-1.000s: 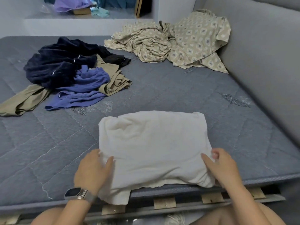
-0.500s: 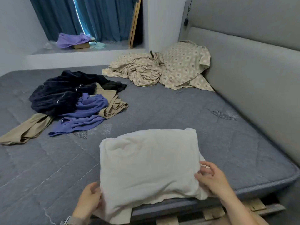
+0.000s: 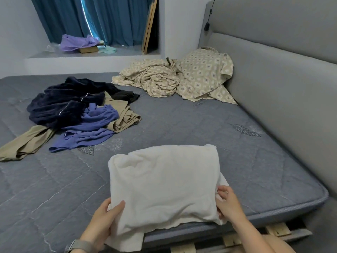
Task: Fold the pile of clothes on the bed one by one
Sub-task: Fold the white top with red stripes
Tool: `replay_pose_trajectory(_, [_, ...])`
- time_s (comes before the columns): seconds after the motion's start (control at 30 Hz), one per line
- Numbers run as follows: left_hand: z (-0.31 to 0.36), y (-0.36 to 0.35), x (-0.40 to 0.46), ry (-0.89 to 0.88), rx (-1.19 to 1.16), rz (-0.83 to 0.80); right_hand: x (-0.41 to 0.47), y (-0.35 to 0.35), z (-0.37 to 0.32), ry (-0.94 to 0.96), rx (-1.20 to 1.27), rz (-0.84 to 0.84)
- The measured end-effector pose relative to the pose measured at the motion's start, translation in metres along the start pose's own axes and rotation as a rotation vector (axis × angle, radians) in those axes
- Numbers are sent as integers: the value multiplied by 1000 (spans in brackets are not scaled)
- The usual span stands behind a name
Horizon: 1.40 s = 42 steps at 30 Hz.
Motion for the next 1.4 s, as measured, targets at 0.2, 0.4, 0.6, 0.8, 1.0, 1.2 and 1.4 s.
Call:
replay_pose_trajectory(0.2, [3, 13, 2, -87, 229, 74, 4, 15, -17, 140, -198, 153])
replay_pose_trajectory(0.4, [9, 31, 13, -246, 386, 220, 1, 67, -34, 207, -236, 405])
replay_pose_trajectory(0.6, [-1, 37, 25, -169, 636, 283, 9, 60, -3, -125, -469, 256])
replay_pose_trajectory(0.8, [41, -6, -15, -763, 1066, 524, -33, 11, -69, 504, -692, 448])
replay_pose_trajectory(1.0, [10, -63, -9, -783, 1365, 19, -8, -44, -62, 581, -835, 83])
replay_pose_trajectory(1.2, [-14, -32, 25, -257, 1366, -3, 25, -32, -14, 125, -911, -95])
replay_pose_trajectory(1.4, [4, -23, 37, -330, 1080, 198, 28, -16, -29, 131, -653, 15])
Point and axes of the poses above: each hand's wrist, its own x-axis towards the middle knuckle, its own y-axis out of the back of the hand, z = x × y, the point moved 8 cm from there along x, towards the middle knuckle, and after that the axes turned 4 degrees about z, right-handed, at the moved point
